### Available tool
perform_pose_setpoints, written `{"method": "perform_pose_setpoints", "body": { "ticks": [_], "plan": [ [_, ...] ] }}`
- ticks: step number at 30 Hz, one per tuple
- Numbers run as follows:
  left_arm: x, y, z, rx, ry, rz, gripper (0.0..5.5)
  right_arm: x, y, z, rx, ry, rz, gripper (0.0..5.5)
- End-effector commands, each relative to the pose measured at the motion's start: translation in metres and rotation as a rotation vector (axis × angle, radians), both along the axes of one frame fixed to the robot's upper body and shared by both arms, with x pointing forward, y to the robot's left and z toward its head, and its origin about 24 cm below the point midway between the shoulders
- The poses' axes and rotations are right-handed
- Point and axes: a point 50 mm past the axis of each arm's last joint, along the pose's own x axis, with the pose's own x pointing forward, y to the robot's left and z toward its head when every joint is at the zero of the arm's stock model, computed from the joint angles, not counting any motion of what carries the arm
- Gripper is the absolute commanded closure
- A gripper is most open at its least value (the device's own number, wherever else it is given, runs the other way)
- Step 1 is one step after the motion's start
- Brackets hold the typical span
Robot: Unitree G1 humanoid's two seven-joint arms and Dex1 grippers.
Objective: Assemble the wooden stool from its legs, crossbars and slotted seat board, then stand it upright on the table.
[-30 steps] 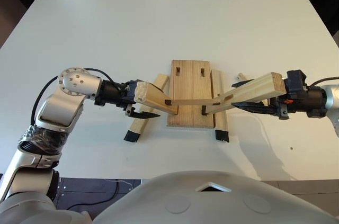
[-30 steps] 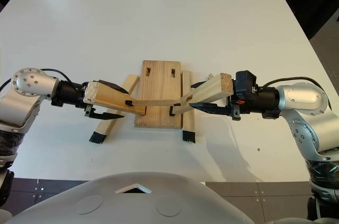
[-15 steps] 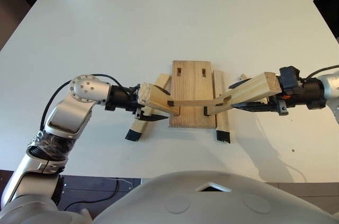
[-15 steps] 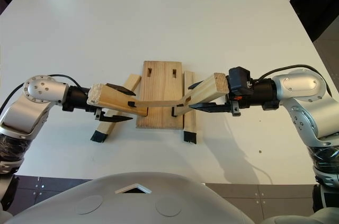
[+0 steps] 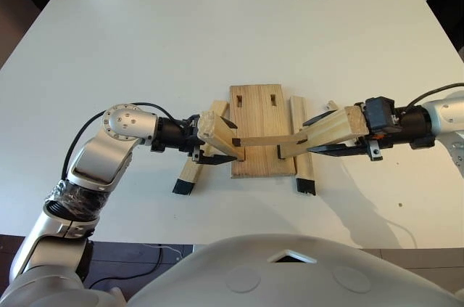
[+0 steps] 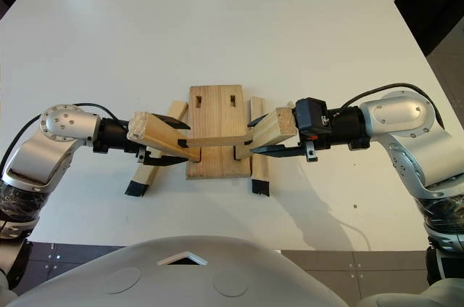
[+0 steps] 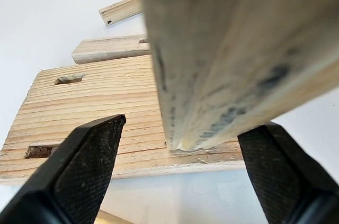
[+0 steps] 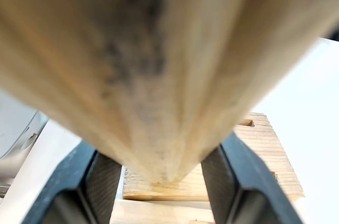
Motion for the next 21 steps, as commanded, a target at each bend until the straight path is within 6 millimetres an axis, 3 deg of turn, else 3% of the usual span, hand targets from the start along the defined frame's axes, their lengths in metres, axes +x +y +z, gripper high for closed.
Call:
{"method": "perform_pose_setpoints", "body": {
  "ticks": [1, 10, 21],
  "plan": [
    [0.002, -0.015, 0.006, -0.037, -0.022, -0.024, 1.76, -0.006, 0.009, -0.034, -0.109, 0.153, 0.026, 3.50],
    [0.002, -0.036, 0.009, -0.083, -0.028, -0.078, 1.76, 0.013, 0.014, -0.072, -0.197, 0.264, -0.026, 3.50],
    [0.001, -0.027, -0.014, -0.032, 0.024, -0.047, 1.76, 0.000, 0.012, -0.132, -0.324, 0.430, -0.007, 3.50]
  ]
}}
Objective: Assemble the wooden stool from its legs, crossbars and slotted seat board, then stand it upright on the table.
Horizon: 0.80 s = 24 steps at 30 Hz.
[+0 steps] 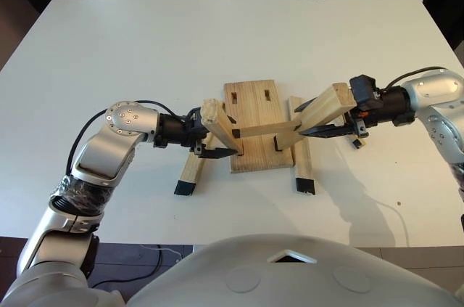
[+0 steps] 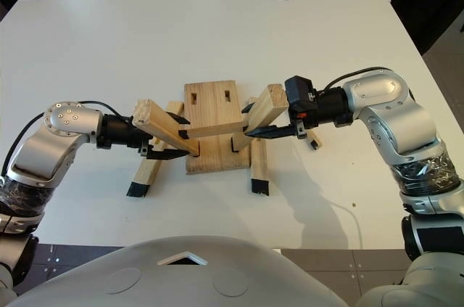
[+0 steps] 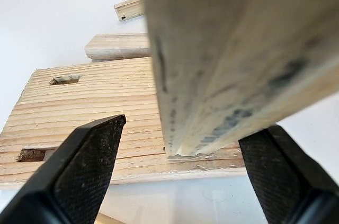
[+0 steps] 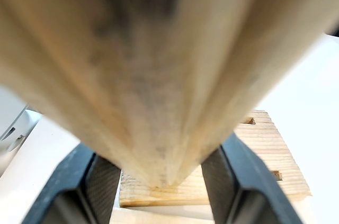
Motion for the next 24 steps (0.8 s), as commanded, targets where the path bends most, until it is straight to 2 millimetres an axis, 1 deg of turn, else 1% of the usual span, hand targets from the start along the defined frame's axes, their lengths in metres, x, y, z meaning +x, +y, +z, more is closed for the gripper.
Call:
{"method": "perform_pose_setpoints", "body": {
  "ticks": [1, 3, 5, 10, 12, 15, 17, 19, 21, 24],
  "plan": [
    [-0.008, -0.026, -0.009, -0.021, -0.022, -0.110, 1.76, -0.041, 0.009, -0.121, -0.366, 0.365, 0.002, 3.50],
    [-0.009, -0.023, -0.011, -0.010, -0.019, -0.107, 1.76, -0.046, 0.009, -0.121, -0.365, 0.369, 0.012, 3.50],
    [-0.010, -0.019, -0.013, 0.004, -0.013, -0.099, 1.76, -0.047, 0.008, -0.116, -0.354, 0.366, 0.014, 3.50],
    [-0.011, -0.003, -0.019, 0.055, -0.018, -0.050, 1.76, -0.041, 0.002, -0.106, -0.355, 0.326, -0.004, 3.50],
    [-0.009, 0.002, -0.022, 0.084, -0.040, -0.033, 1.76, -0.041, 0.001, -0.109, -0.382, 0.326, 0.005, 3.50],
    [-0.007, 0.006, -0.027, 0.120, -0.073, -0.030, 1.76, -0.049, -0.005, -0.121, -0.435, 0.341, 0.020, 3.50],
    [-0.007, 0.006, -0.027, 0.119, -0.079, -0.037, 1.76, -0.051, -0.006, -0.121, -0.430, 0.350, 0.017, 3.50],
    [-0.008, 0.006, -0.026, 0.105, -0.072, -0.035, 1.76, -0.043, -0.005, -0.114, -0.398, 0.343, -0.013, 3.50],
    [-0.009, 0.007, -0.025, 0.097, -0.068, -0.028, 1.76, -0.028, -0.004, -0.106, -0.349, 0.335, -0.066, 3.50],
    [-0.008, 0.008, -0.024, 0.093, -0.068, -0.023, 1.76, -0.013, -0.003, -0.100, -0.304, 0.340, -0.119, 3.50]
  ]
}}
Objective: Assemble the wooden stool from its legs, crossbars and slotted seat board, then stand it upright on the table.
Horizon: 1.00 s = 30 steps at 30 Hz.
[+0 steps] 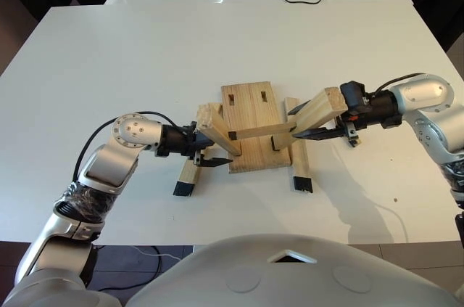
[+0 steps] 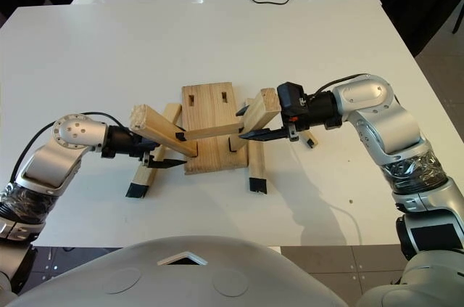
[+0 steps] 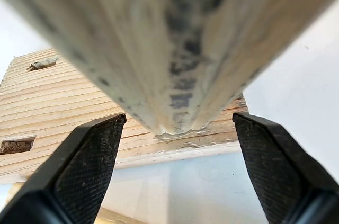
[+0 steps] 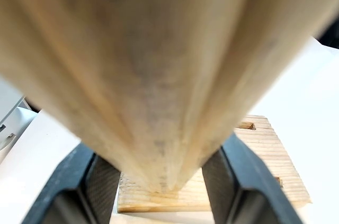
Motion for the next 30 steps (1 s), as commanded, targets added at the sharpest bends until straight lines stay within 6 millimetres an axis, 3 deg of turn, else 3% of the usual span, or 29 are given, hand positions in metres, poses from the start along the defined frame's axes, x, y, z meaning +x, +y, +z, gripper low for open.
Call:
{"method": "perform_pose_setpoints", "body": {
  "ticks": [1, 7, 11, 20, 30],
  "plan": [
    [0.000, 0.001, -0.002, 0.008, -0.007, -0.001, 1.76, -0.013, -0.011, -0.091, -0.324, 0.363, -0.148, 3.50],
    [0.001, -0.001, 0.000, -0.002, -0.009, -0.010, 1.76, -0.027, -0.018, -0.122, -0.410, 0.444, -0.137, 3.50],
    [0.000, -0.001, 0.000, -0.001, -0.008, -0.009, 1.76, -0.028, -0.020, -0.128, -0.417, 0.466, -0.141, 3.50],
    [-0.002, 0.012, -0.011, 0.069, -0.033, 0.013, 1.76, -0.024, -0.006, -0.099, -0.306, 0.365, -0.106, 3.50],
    [-0.002, 0.036, -0.030, 0.148, -0.038, 0.076, 1.76, -0.019, -0.007, -0.081, -0.288, 0.282, -0.110, 3.50]
  ]
}}
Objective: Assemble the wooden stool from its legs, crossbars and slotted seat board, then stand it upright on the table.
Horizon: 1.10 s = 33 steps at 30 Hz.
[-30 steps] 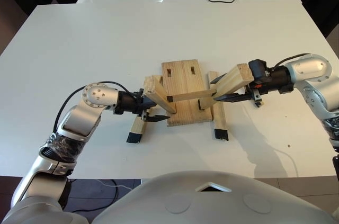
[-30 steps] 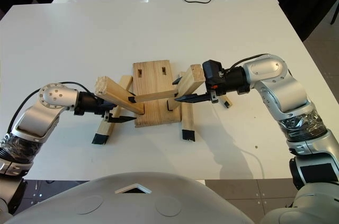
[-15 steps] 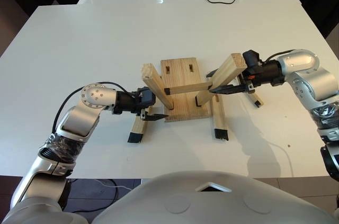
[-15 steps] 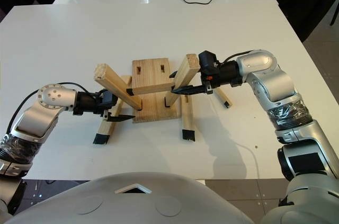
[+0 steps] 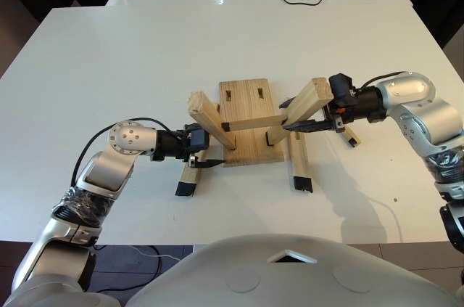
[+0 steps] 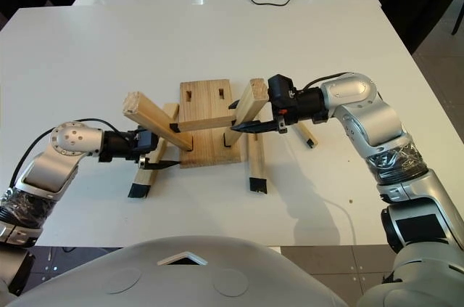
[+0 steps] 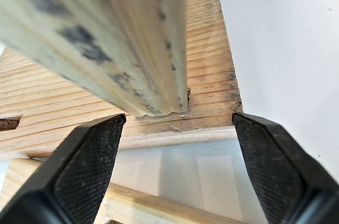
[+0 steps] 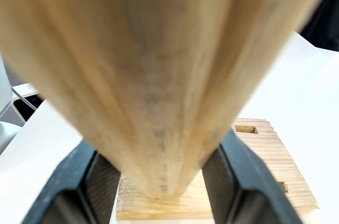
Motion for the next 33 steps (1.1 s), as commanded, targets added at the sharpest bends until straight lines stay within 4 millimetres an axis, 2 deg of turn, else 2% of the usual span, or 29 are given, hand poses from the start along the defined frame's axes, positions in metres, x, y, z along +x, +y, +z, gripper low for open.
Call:
{"method": "perform_pose_setpoints", "body": {
  "ticks": [1, 3, 4, 9, 14, 18, 23, 27, 30, 33],
  "plan": [
    [-0.002, 0.022, -0.016, 0.113, 0.020, 0.046, 1.76, -0.028, -0.020, -0.073, -0.320, 0.268, -0.082, 3.50],
    [-0.002, 0.025, -0.018, 0.118, 0.022, 0.051, 1.76, -0.027, -0.022, -0.072, -0.322, 0.259, -0.094, 3.50],
    [-0.002, 0.026, -0.019, 0.120, 0.021, 0.053, 1.76, -0.027, -0.022, -0.072, -0.322, 0.252, -0.100, 3.13],
    [0.002, 0.031, -0.023, 0.141, 0.007, 0.067, 1.76, -0.024, -0.023, -0.068, -0.303, 0.235, -0.139, 2.41],
    [0.001, 0.031, -0.024, 0.133, 0.002, 0.081, 1.76, -0.022, -0.031, -0.047, -0.251, 0.185, -0.185, 2.41],
    [-0.005, 0.029, -0.026, 0.122, 0.011, 0.081, 1.76, -0.033, -0.040, -0.037, -0.214, 0.157, -0.248, 2.41],
    [-0.011, 0.026, -0.030, 0.118, 0.020, 0.080, 1.76, -0.055, -0.033, -0.049, -0.174, 0.183, -0.288, 2.41],
    [-0.015, 0.023, -0.029, 0.111, 0.032, 0.054, 1.76, -0.067, -0.020, -0.056, -0.119, 0.208, -0.316, 2.41],
    [-0.017, 0.020, -0.028, 0.109, 0.040, 0.036, 1.76, -0.075, -0.018, -0.074, -0.148, 0.253, -0.330, 2.41],
    [-0.017, 0.018, -0.025, 0.093, 0.042, 0.035, 1.76, -0.082, -0.028, -0.093, -0.227, 0.291, -0.356, 2.41]
  ]
}}
